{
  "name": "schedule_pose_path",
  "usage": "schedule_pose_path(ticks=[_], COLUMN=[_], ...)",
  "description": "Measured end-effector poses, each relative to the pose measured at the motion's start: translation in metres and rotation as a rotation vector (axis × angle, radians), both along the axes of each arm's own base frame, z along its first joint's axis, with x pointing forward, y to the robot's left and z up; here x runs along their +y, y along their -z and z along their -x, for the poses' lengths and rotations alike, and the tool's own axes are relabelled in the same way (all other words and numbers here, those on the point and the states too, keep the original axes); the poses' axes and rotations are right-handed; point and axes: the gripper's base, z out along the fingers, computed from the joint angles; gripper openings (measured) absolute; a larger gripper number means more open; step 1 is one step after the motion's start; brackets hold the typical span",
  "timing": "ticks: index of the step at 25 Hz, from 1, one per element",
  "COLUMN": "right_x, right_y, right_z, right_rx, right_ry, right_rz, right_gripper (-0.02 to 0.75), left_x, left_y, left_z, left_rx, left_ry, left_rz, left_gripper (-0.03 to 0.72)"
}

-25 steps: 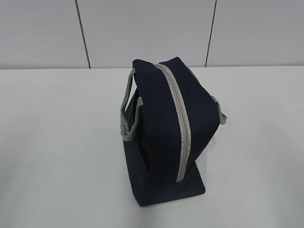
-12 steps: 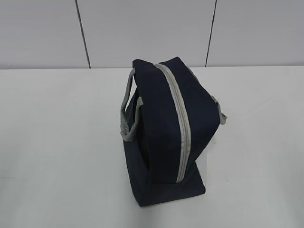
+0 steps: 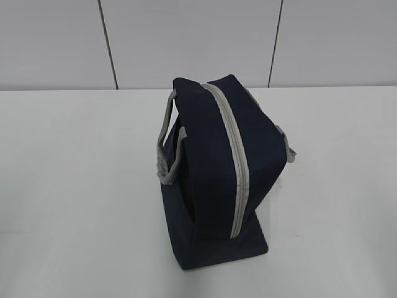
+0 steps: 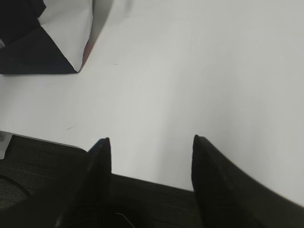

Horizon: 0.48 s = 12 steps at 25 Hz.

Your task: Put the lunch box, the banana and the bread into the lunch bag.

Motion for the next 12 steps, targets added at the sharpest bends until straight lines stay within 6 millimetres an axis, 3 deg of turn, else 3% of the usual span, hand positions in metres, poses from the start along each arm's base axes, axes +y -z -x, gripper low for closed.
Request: schedule_pose_path(ticks=[12], right_x=[0.0003], right_y=[0.0], right_z=[0.0001], right_rx=[0.001], right_ry=[0.001], right_rz=[-0.006], right_gripper=[0.404], left_x=[0.0005], left_y=[0.0], left_z=[0.0], left_rx=[-0.002], left_ry=[-0.002], left_rz=[-0.005], left_gripper=[0.424])
